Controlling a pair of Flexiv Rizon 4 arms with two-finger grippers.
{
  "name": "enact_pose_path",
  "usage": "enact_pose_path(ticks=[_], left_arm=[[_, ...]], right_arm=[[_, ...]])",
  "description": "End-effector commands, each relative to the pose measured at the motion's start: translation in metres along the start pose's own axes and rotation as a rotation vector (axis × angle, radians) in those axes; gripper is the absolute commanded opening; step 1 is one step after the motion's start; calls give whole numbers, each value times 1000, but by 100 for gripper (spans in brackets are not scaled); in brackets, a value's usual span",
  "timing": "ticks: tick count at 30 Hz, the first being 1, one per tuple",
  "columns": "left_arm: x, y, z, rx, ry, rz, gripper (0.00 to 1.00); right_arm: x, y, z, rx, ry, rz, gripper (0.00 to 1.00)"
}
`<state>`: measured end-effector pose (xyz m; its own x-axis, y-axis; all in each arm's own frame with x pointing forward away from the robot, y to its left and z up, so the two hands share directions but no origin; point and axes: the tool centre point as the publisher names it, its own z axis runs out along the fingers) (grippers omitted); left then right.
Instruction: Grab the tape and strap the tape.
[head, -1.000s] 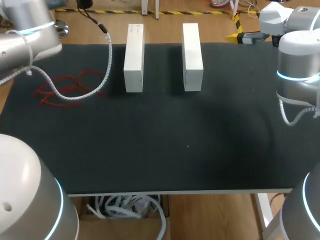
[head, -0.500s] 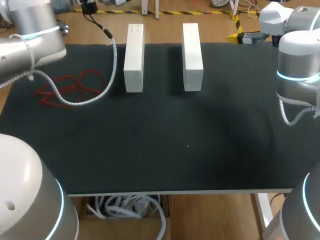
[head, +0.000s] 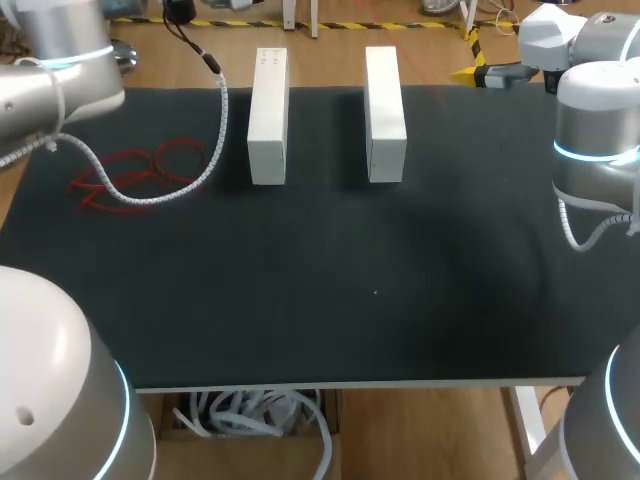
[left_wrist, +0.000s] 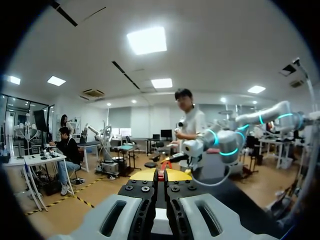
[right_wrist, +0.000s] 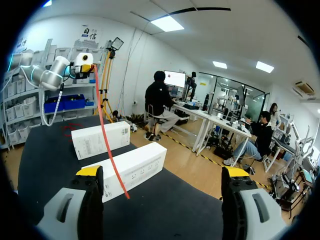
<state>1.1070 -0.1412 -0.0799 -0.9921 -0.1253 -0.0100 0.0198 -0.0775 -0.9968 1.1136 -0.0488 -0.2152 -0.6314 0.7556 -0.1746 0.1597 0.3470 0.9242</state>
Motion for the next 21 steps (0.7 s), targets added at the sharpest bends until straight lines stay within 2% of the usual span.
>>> enact_pose_path(ticks=[1,21], left_arm=[[-5,1,1,-4,25,-5,0],[-2,2,1,-1,41,-11,0]], right_arm=[[0,0,0,-1,0,0,100],[0,0,0,-1,0,0,100]])
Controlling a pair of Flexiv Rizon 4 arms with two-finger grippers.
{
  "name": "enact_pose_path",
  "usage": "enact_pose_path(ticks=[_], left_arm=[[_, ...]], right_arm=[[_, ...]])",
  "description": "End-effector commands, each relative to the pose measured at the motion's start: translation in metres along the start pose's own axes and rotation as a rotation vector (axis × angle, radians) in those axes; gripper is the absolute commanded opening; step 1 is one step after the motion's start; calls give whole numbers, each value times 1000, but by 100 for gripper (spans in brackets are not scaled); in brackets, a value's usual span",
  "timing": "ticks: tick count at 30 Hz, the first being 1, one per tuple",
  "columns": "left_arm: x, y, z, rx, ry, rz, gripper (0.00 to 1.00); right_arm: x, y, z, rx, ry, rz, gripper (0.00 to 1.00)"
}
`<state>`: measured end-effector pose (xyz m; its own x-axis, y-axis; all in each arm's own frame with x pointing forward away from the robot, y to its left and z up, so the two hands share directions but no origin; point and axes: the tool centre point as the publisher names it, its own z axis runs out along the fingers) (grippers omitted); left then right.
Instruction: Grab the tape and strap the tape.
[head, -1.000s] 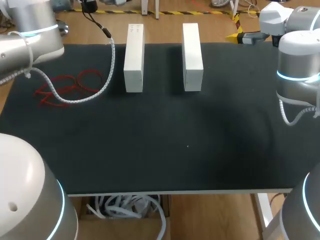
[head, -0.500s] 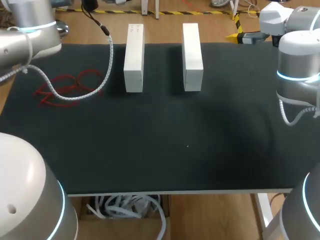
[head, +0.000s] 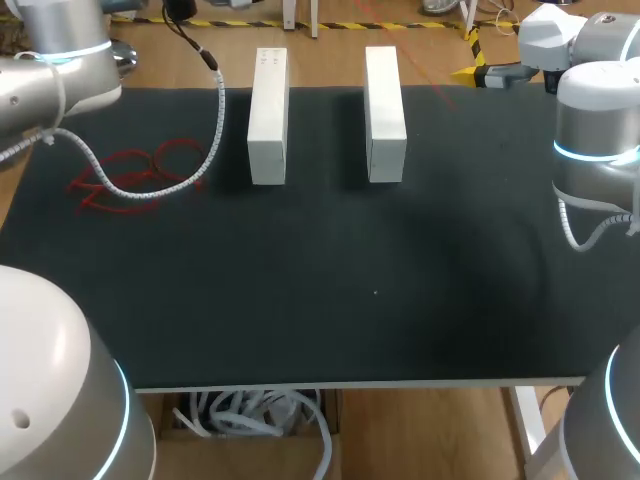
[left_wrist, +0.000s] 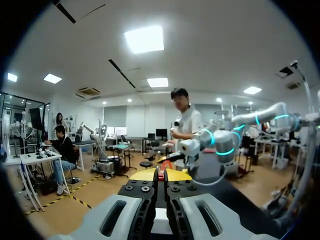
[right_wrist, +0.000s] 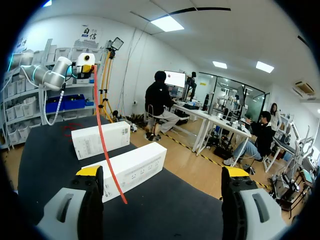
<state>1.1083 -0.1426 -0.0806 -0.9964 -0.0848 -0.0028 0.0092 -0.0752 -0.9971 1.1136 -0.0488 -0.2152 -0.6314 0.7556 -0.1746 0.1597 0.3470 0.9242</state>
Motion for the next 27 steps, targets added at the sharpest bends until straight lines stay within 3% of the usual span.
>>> enact_pose_path(ticks=[1,27], left_arm=[[-1,1,0,4,-2,0,0],[1,1,-1,9,-10,32,0]], right_arm=[[0,0,0,-1,0,0,100],[0,0,0,-1,0,0,100]])
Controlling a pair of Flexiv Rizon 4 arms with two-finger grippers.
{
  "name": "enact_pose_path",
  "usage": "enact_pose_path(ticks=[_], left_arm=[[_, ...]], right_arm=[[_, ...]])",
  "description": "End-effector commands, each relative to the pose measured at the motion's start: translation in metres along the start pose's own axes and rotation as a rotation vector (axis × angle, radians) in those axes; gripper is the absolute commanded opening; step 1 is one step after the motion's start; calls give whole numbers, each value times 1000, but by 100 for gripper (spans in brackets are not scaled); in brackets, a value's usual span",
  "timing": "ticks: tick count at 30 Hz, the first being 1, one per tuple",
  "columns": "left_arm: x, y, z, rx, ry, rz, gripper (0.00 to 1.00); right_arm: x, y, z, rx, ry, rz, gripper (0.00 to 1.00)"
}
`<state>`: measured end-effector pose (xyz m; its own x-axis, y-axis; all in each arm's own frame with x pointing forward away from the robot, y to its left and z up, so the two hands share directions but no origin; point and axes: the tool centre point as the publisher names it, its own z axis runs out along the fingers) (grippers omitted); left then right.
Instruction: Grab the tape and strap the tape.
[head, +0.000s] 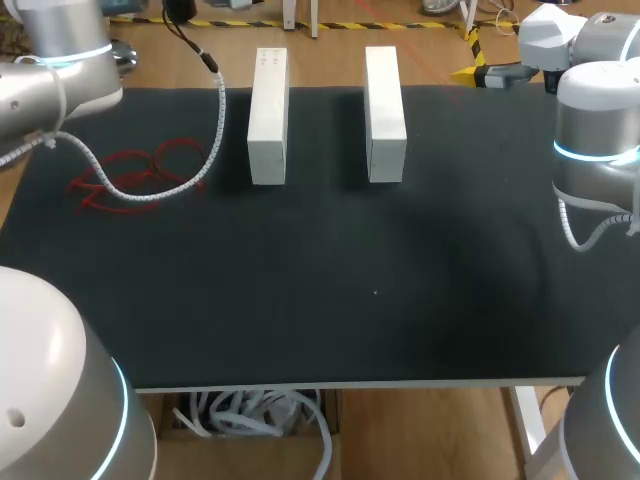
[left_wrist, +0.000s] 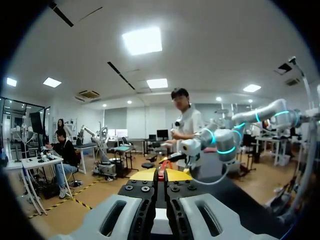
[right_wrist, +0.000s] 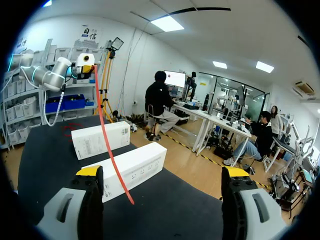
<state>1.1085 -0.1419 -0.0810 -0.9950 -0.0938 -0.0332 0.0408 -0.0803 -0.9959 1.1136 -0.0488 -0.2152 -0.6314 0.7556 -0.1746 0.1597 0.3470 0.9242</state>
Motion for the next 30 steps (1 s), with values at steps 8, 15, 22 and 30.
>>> enact_pose_path(ticks=[8,15,22,30], left_arm=[[1,0,0,1,-4,1,0],[1,0,0,1,-4,1,0],[1,0,0,1,-4,1,0],[1,0,0,1,-4,1,0]], right_arm=[[0,0,0,-1,0,0,100],[17,12,-2,30,25,163,100],[38,20,-15,85,106,524,100],[47,35,-24,118,233,1154,100]])
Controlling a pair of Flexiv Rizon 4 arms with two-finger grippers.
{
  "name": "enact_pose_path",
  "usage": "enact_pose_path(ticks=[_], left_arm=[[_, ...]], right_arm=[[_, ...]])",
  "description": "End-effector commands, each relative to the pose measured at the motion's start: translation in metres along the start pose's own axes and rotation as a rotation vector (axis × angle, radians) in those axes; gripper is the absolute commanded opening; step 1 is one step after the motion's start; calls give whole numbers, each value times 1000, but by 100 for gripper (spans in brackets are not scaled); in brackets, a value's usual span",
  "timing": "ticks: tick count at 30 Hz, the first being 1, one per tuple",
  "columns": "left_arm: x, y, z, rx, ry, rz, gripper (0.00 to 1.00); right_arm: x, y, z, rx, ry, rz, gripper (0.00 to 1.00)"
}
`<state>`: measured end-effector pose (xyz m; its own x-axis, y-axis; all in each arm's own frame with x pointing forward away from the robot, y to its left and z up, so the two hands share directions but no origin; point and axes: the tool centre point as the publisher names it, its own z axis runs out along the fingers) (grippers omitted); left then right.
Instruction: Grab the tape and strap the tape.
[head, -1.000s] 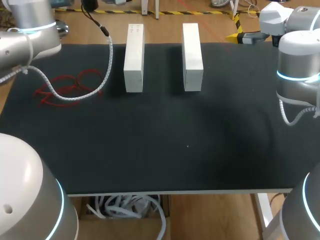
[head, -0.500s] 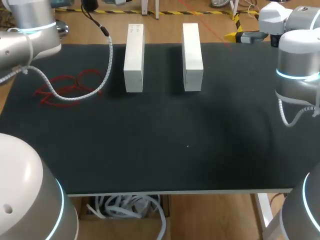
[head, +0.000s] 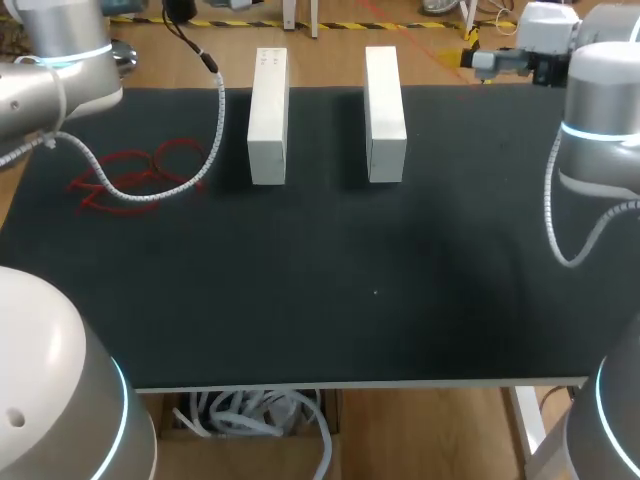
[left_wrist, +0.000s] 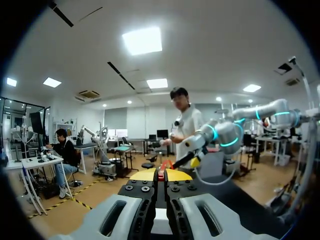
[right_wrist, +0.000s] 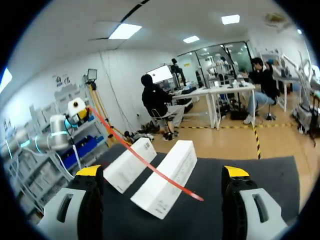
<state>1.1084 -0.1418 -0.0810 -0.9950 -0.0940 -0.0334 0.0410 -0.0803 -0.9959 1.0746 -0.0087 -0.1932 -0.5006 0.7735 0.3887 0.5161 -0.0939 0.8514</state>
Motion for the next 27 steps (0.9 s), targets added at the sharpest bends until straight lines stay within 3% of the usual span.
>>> enact_pose_path(ticks=[1,5,8,12,14,26,27], left_arm=[[1,0,0,1,-3,1,0],[1,0,0,1,-3,1,0],[1,0,0,1,-3,1,0],[1,0,0,1,-3,1,0],[1,0,0,1,-3,1,0],[1,0,0,1,-3,1,0],[1,0,0,1,-3,1,0]], right_arm=[[3,9,-10,90,128,628,100],[-2,12,-5,10,136,865,100],[0,12,-1,-33,123,936,100],[18,11,1,-19,150,914,100],[28,9,3,-17,114,676,100],[28,9,3,-17,114,676,100],[31,10,4,-28,127,728,100]])
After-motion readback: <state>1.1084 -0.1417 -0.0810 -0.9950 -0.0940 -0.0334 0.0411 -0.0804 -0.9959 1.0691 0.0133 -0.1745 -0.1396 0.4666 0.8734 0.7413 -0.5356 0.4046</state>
